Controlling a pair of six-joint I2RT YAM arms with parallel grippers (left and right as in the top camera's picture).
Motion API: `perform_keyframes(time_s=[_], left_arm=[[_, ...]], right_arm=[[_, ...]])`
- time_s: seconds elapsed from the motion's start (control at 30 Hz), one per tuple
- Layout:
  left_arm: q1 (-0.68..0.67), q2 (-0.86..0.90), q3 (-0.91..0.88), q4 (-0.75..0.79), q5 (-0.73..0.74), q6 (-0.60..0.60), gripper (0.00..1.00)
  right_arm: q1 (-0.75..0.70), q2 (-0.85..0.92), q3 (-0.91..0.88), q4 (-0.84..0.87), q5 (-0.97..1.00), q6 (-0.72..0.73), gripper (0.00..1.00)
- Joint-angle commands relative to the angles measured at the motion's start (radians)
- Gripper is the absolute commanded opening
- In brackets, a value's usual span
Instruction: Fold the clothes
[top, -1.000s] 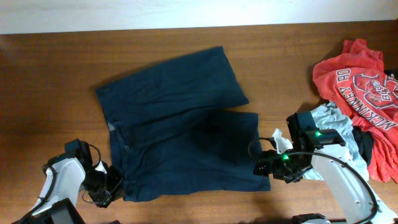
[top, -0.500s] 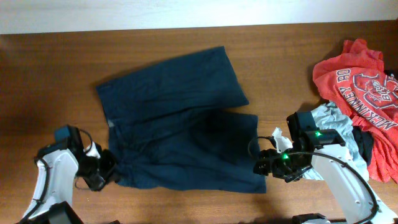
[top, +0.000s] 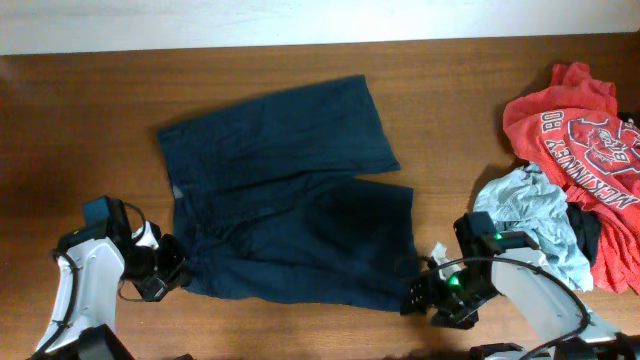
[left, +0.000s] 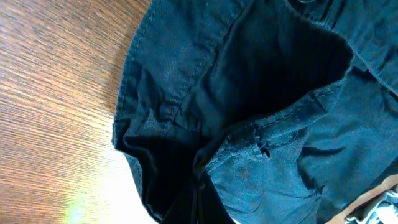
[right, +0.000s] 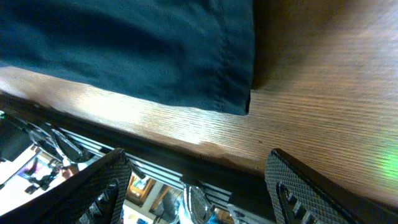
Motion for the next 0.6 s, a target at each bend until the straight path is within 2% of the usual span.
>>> perform_keyframes(time_s=[0.0, 0.23, 0.33, 0.57], left_arm=[[0.005, -0.008, 0.012, -0.001, 0.019, 0.021, 0.00], [0.005, -0.008, 0.012, 0.002, 0.019, 0.032, 0.00], [0.005, -0.008, 0.012, 0.002, 0.018, 0.032, 0.00], [0.005, -0.008, 0.012, 0.006, 0.019, 0.032, 0.00]], right_arm=[[0.005, 0.005, -0.040, 0.026, -0.045, 0.009, 0.76], [0.005, 0.005, -0.089, 0.207, -0.039, 0.140, 0.76], [0.005, 0.005, -0.099, 0.219, -0.002, 0.169, 0.75], [0.004, 0.005, -0.099, 0.226, 0.086, 0.277, 0.59]])
